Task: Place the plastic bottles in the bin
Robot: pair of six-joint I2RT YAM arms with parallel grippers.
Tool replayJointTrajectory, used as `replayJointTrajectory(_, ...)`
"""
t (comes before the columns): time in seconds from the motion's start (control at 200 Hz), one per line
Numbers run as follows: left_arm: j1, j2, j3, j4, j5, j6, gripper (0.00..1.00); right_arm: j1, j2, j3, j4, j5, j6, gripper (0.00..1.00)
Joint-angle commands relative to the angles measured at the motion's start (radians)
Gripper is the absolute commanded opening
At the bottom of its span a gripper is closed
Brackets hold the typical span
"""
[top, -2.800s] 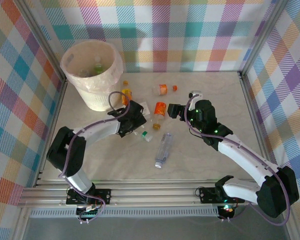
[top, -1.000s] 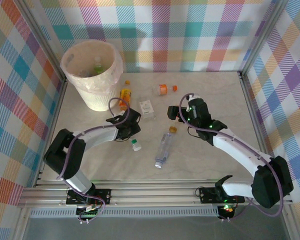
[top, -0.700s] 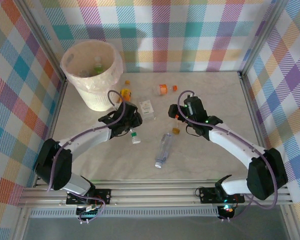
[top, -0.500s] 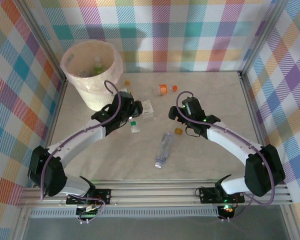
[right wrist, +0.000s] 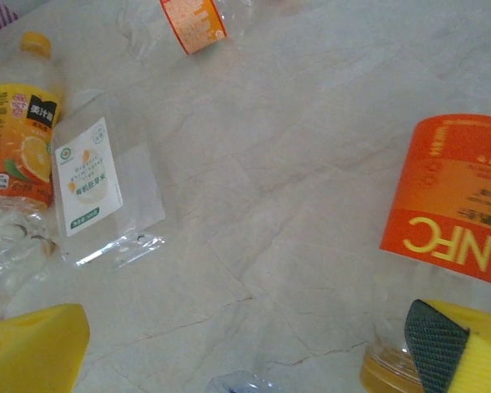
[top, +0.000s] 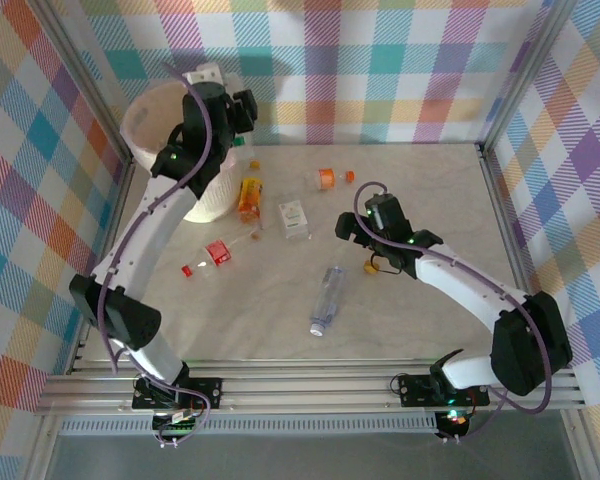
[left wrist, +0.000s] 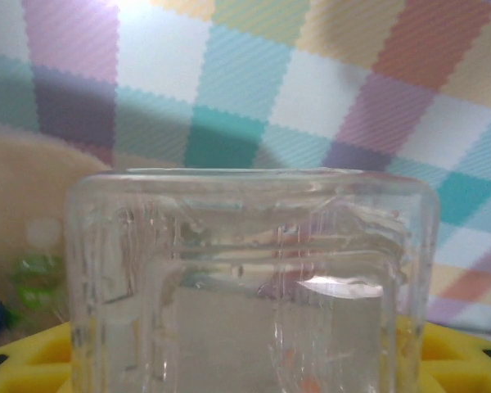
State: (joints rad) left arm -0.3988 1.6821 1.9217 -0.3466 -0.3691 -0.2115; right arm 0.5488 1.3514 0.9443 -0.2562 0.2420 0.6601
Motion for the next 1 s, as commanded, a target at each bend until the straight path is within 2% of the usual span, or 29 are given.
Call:
replayJointTrajectory(0.0,0.051,0.061,0.097,-0.028,-0.085,0.133,0.51,-0.004,-0.054,-0.003,-0.003,0.001,-0.028,1.00)
replayJointTrajectory(0.125,0.121,0.147,0.215,-0.037,-0.124,0.194,0.51,-0.003,-0.073,-0.029,-0.004,0.044,-0.029,1.00)
replayJointTrajectory(0.245,0.193,0.254,0.353,-0.105,-0.126,0.211,0.52,-0.018,-0.081,-0.039,-0.088,0.161,0.079,1.00)
replayJointTrajectory(0.345,0.242,0.343,0.469,-0.207,-0.075,0.210,0.54,-0.040,-0.103,-0.057,-0.118,0.178,0.095,1.00)
replayJointTrajectory(0.455,0.273,0.416,0.539,-0.323,0.058,0.200,0.60,-0.077,-0.131,-0.075,-0.170,0.189,0.094,1.00)
replayJointTrajectory(0.52,0.276,0.426,0.540,-0.367,0.122,0.205,0.66,-0.110,-0.146,-0.088,-0.201,0.188,0.100,1.00)
replayJointTrajectory(0.6,0.274,0.424,0.537,-0.404,0.159,0.210,0.86,-0.144,-0.145,-0.104,-0.221,0.170,0.079,1.00)
replayJointTrajectory(0.72,0.276,0.405,0.537,-0.416,0.181,0.215,0.98,-0.168,-0.104,-0.103,-0.272,0.136,0.078,1.00)
replayJointTrajectory(0.9,0.275,0.351,0.538,-0.404,0.240,0.204,1.00,-0.171,-0.069,-0.139,-0.286,0.100,0.090,1.00)
replayJointTrajectory(0.995,0.275,0.304,0.523,-0.422,0.319,0.163,1.00,-0.174,-0.035,-0.166,-0.263,0.079,0.092,0.98)
